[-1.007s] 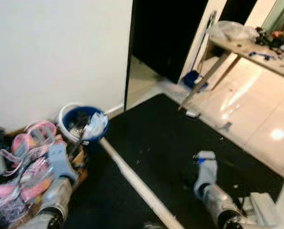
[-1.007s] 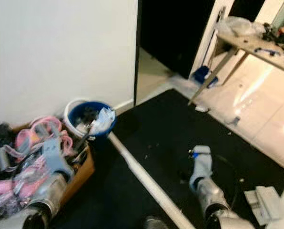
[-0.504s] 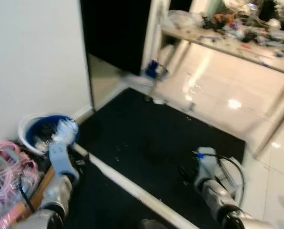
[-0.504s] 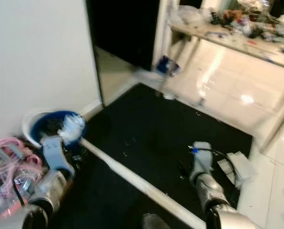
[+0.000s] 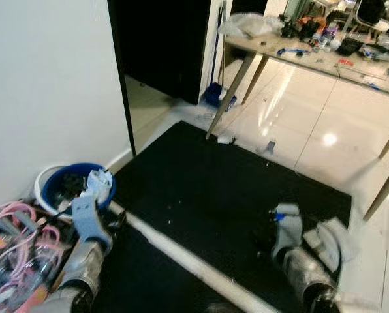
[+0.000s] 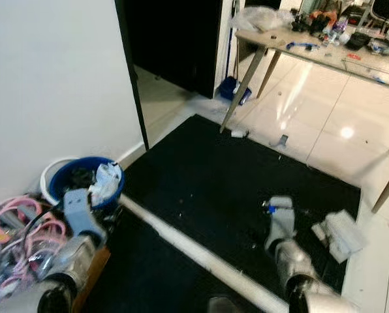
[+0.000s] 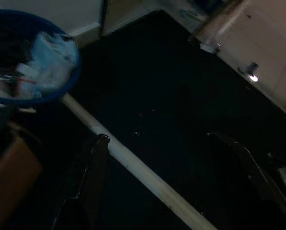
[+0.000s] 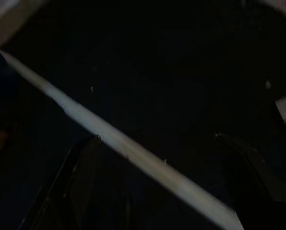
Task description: Picking trash to rubbish bin
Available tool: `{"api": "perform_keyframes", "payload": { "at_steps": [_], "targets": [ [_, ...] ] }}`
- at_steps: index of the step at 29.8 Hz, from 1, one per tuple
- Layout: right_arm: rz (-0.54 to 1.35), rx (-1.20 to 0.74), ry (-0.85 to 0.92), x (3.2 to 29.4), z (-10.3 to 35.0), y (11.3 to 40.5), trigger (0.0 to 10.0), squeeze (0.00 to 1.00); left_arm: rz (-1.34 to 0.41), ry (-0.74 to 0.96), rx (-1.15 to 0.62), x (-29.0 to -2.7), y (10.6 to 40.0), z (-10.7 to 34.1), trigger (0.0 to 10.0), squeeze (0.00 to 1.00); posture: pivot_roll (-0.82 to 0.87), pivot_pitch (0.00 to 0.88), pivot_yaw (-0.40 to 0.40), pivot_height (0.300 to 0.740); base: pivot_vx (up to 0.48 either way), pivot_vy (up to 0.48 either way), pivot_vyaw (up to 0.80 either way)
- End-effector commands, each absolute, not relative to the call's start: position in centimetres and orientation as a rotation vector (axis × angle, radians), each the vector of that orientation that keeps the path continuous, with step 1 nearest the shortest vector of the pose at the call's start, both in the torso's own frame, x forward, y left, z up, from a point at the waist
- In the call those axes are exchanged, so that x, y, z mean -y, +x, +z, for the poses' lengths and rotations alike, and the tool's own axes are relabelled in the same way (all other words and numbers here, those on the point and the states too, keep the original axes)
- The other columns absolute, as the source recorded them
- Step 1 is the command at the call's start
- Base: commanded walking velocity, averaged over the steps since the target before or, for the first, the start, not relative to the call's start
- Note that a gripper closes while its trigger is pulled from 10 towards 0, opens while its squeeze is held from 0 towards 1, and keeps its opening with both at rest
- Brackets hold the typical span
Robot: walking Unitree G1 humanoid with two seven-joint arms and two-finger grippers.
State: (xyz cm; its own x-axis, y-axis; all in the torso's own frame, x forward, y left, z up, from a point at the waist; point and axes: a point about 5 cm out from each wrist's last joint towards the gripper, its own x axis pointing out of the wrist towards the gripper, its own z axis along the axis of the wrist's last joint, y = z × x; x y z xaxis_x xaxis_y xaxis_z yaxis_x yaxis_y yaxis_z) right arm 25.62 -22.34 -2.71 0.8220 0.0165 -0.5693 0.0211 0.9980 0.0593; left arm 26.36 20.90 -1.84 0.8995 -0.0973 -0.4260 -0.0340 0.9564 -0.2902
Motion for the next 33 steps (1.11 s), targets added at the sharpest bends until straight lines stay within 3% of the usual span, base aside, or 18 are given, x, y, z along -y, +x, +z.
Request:
{"api": "perform_keyframes", "payload": {
  "at_steps": [1, 4, 12, 25, 29, 33],
  "targets": [
    [0.010, -0.612, 0.077, 21.62, -2.98, 25.51, 10.0, 0.00, -0.026, -0.286, -0.476, -21.37, 25.88, -2.18, 10.0, 0.00, 0.00, 0.000, -0.019, 0.740, 0.382, 0.000, 0.00],
    [0.014, -0.617, 0.076, 21.60, -3.00, 25.50, 10.0, 0.00, -0.028, -0.285, -0.475, -21.36, 25.89, -2.17, 10.0, 0.00, 0.00, 0.000, -0.019, 0.740, 0.387, 0.000, 0.00],
    [0.019, -0.621, 0.091, 21.52, -3.06, 25.46, 10.0, 0.00, -0.030, -0.285, -0.475, -21.37, 25.89, -2.16, 10.0, 0.00, 0.00, 0.000, -0.018, 0.740, 0.390, 0.000, -0.80],
    [0.019, -0.619, 0.093, 21.51, -3.05, 25.46, 10.0, 0.00, -0.032, -0.285, -0.474, -21.36, 25.89, -2.15, 10.0, 0.00, 0.00, 0.000, -0.017, 0.740, 0.392, 0.000, 0.00],
    [0.018, -0.620, 0.093, 21.55, -3.04, 25.46, 10.0, 0.00, -0.033, -0.285, -0.474, -21.33, 25.91, -2.15, 10.0, 0.00, 0.00, 0.000, -0.018, 0.740, 0.393, 0.000, -0.80],
    [0.019, -0.620, 0.094, 21.55, -3.04, 25.46, 10.0, 0.00, -0.035, -0.286, -0.474, -21.32, 25.90, -2.15, 10.0, 0.00, 0.00, 0.000, -0.018, 0.740, 0.395, 0.000, 0.00]
  ]
}}
